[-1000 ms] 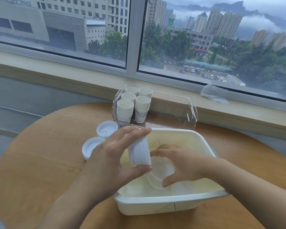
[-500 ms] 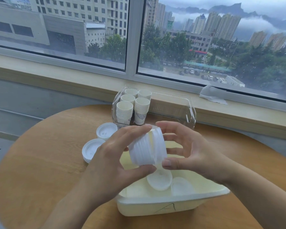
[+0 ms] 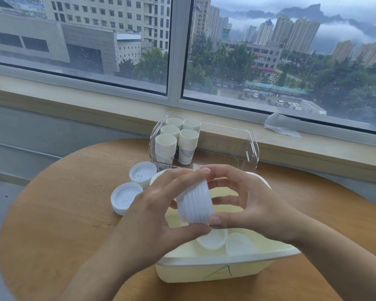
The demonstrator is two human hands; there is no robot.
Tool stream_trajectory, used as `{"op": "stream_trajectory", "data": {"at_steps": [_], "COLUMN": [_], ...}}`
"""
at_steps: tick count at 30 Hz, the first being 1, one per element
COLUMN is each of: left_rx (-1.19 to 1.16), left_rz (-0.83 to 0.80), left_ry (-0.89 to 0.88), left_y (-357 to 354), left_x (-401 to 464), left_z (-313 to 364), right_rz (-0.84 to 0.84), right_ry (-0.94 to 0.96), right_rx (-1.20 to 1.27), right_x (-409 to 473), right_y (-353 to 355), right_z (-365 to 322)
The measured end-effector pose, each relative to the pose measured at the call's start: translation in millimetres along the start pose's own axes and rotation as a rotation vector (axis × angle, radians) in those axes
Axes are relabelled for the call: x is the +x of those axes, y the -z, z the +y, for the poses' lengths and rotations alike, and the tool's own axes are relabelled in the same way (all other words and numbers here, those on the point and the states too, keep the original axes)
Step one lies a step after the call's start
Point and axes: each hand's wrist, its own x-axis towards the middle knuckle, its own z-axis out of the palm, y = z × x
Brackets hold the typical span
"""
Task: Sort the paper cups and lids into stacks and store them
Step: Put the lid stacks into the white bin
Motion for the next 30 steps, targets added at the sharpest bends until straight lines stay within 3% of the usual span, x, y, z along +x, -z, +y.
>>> {"op": "stream_trajectory", "data": {"at_steps": [13, 17, 21, 25, 30], "left_rx": [0.063, 0.048, 0.025, 0.038, 0.023], "left_rz": [0.088, 0.115, 0.129, 0.111, 0.105], "left_ry": [-0.023, 0.013, 0.044, 0.055, 0.065], "left_y": [-4.3, 2.9, 7.1, 6.2, 4.3], "left_x": [-1.1, -4.8, -7.6, -8.6, -11.4], "left_z": [-5.6, -14.3, -21.2, -22.7, -24.0], "right_rz": [-0.04, -0.115, -0.431, -0.597, -0.656], "right_ry": [0.016, -0.053, -0.189, -0.197, -0.199], "right_rx": [-0.055, -0.461, -0.899, -1.053, -1.095], "right_x": [8.2, 16.6, 29.3, 39.9, 45.9], "right_y": [0.6, 16.0, 16.8, 6.8, 1.1], "right_z": [2.4, 15.8, 39.9, 66.5, 76.3]}}
